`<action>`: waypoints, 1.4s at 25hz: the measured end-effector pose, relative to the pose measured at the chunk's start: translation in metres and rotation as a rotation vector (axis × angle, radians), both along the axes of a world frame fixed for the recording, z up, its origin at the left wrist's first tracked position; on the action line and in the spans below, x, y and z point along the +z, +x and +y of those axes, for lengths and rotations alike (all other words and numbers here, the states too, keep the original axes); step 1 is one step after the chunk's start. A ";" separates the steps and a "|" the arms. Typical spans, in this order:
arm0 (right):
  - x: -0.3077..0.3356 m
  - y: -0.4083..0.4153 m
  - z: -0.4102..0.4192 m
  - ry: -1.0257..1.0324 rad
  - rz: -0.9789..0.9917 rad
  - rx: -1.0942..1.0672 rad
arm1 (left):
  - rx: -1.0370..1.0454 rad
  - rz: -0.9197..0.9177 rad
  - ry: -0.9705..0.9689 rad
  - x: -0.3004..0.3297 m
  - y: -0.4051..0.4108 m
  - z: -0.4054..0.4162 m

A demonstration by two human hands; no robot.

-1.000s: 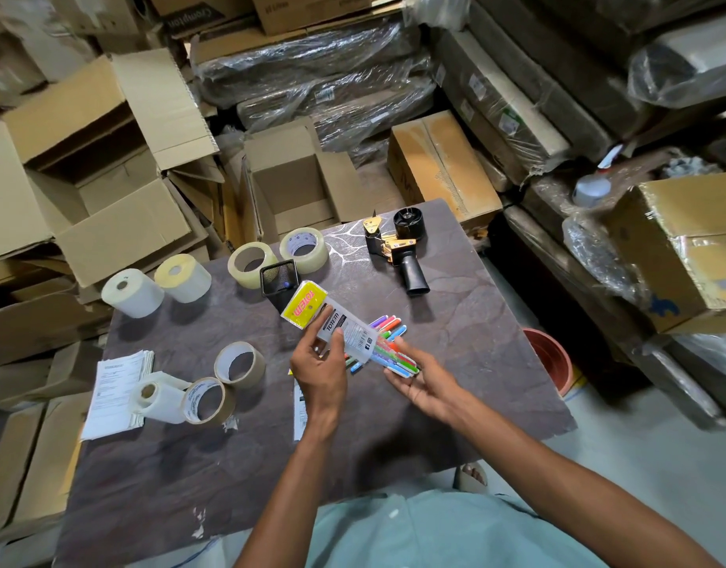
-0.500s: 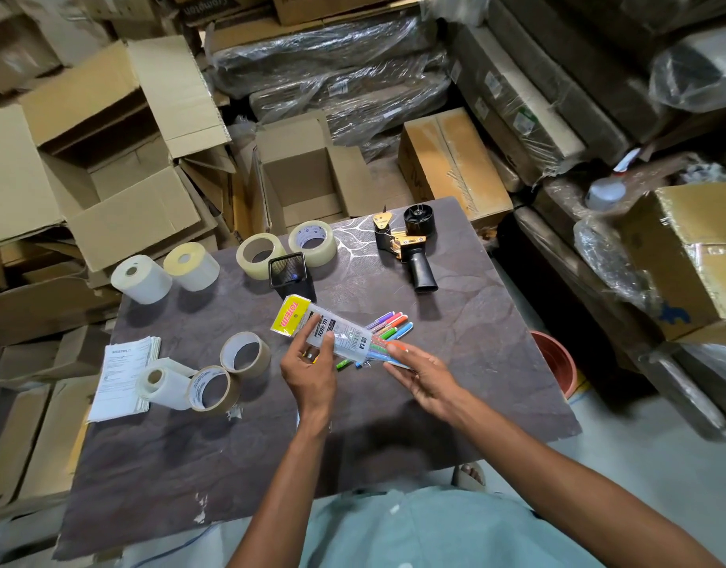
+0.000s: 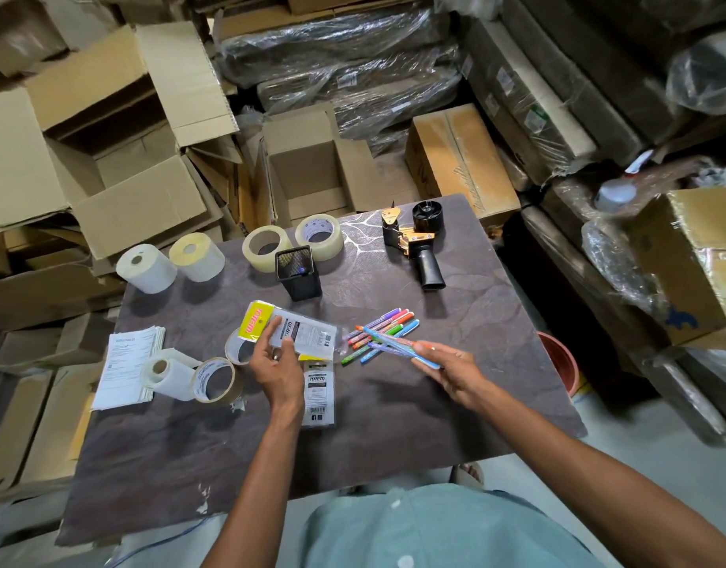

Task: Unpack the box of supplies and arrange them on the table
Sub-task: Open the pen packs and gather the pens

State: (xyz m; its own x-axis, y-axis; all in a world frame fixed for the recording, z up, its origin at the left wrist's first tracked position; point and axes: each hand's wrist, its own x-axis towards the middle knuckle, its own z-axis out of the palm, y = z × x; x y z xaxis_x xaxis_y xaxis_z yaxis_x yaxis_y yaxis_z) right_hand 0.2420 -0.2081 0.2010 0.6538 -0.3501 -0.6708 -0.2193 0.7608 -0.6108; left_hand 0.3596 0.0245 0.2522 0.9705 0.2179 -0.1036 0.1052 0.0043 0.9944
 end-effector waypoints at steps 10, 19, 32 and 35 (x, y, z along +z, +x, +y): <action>0.012 0.044 -0.034 -0.311 0.047 0.483 | -0.256 0.149 0.163 -0.028 0.000 0.016; -0.008 0.090 -0.028 -0.746 0.373 0.536 | -0.548 0.241 0.413 -0.061 -0.008 0.029; 0.007 0.058 0.003 -1.190 0.318 0.555 | -0.567 0.182 0.732 -0.064 -0.018 0.034; 0.006 0.048 0.006 -1.143 0.309 0.486 | -0.506 0.162 0.771 -0.064 -0.023 0.034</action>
State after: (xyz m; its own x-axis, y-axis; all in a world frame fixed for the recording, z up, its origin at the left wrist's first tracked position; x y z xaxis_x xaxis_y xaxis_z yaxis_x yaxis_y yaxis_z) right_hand 0.2902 -0.2016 0.2066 0.7476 -0.5953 -0.2943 -0.5750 -0.3585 -0.7354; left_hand 0.3368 0.0580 0.1884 0.9550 -0.1615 -0.2490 0.0522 -0.7344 0.6767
